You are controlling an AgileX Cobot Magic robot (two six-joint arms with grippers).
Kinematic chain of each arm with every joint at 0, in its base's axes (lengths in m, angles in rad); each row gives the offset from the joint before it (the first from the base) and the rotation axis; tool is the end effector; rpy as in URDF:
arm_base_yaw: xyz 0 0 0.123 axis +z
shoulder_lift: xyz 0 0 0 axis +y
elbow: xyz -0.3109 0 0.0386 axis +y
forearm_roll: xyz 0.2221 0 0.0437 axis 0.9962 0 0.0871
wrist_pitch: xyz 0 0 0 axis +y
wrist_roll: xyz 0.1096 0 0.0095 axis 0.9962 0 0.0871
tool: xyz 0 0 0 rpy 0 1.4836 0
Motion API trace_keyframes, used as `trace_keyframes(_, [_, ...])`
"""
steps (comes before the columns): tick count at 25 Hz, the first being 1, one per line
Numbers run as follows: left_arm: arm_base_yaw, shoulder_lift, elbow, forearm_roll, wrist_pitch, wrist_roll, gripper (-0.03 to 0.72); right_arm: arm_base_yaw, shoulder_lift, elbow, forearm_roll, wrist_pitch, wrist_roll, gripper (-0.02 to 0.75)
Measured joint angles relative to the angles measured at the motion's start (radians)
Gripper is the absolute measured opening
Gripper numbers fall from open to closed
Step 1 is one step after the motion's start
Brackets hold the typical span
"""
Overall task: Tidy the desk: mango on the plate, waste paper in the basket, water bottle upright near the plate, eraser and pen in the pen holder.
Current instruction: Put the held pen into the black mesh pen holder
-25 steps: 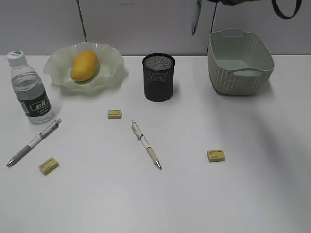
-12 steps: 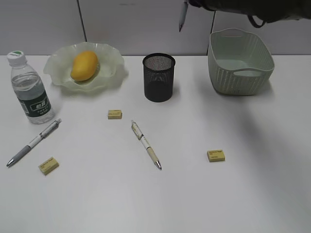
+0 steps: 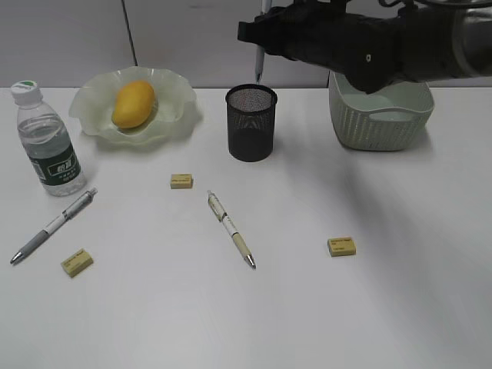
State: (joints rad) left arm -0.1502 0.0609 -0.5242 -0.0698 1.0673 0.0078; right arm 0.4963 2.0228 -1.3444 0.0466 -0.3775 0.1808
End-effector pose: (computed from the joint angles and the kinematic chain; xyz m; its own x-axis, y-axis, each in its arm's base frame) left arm -0.0340 -0.0017 0.2646 -0.4927 0.0484 -0.8688 0.1892 0.9805 -0.0527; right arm 0.4215 0.2261 0.2570 -0.2847 0.0986 -0.9535 -0.4083 0.8875 0.2136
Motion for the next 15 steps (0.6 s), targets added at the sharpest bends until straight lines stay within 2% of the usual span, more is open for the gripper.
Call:
trace_keyframes(5, [0.000, 0.000, 0.000, 0.000, 0.000, 0.000, 0.393, 0.000, 0.078, -0.041, -0.003, -0.041, 0.001, 0.117])
trace_keyframes(15, [0.000, 0.000, 0.000, 0.000, 0.000, 0.000, 0.393, 0.000, 0.158, -0.078, -0.017, -0.006, 0.002, 0.117])
